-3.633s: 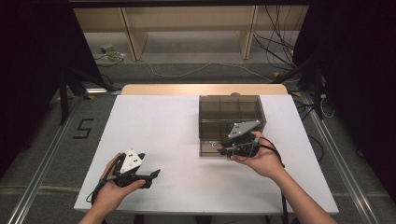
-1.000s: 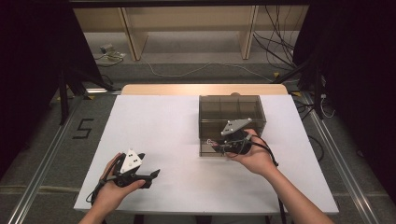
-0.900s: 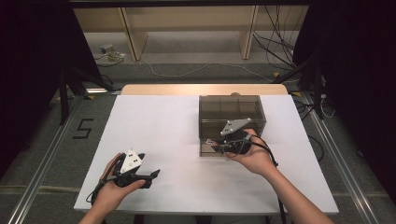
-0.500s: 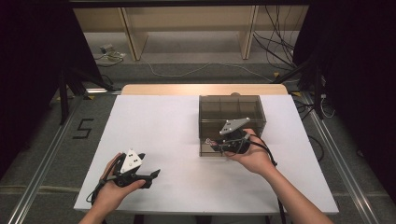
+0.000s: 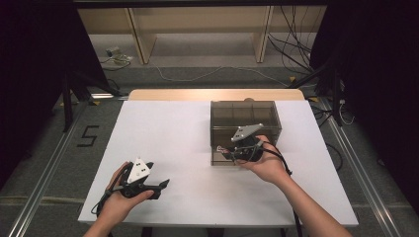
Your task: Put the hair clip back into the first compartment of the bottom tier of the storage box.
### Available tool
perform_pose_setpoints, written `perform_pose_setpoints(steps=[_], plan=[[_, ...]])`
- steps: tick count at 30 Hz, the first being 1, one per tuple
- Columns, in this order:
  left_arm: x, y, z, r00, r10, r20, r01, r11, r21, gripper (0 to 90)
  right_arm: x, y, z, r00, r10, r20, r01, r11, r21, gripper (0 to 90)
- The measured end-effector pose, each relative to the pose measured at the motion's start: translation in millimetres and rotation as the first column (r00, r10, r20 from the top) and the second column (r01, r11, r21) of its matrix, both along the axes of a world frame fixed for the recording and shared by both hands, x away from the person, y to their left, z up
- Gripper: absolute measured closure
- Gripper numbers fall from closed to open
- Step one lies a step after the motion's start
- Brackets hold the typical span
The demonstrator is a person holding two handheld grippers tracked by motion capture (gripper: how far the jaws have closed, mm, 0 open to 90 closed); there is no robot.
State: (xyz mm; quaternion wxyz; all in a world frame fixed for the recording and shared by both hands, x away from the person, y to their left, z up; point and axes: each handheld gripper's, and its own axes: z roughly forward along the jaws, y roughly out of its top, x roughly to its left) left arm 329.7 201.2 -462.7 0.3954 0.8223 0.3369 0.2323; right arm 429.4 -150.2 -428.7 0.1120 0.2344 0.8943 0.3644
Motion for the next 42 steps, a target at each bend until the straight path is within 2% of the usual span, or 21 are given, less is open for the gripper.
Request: perform_pose_setpoints(steps=[13,42], plan=[[-0.3,0.2,0.1,1.0,0.001,0.0,-0.001,1.0,-0.002,20.5,3.2,2.6,-1.3,0.9996,-0.022,-0.018,0.022,1.0,0.002,67.6],[-0.6,0.1,0.2,1.0,0.0,-0.001,0.0,1.0,0.0,20.5,9.8,8.0,-6.3,0.9988,-0.042,-0.027,0.041,0.999,-0.017,67.5]])
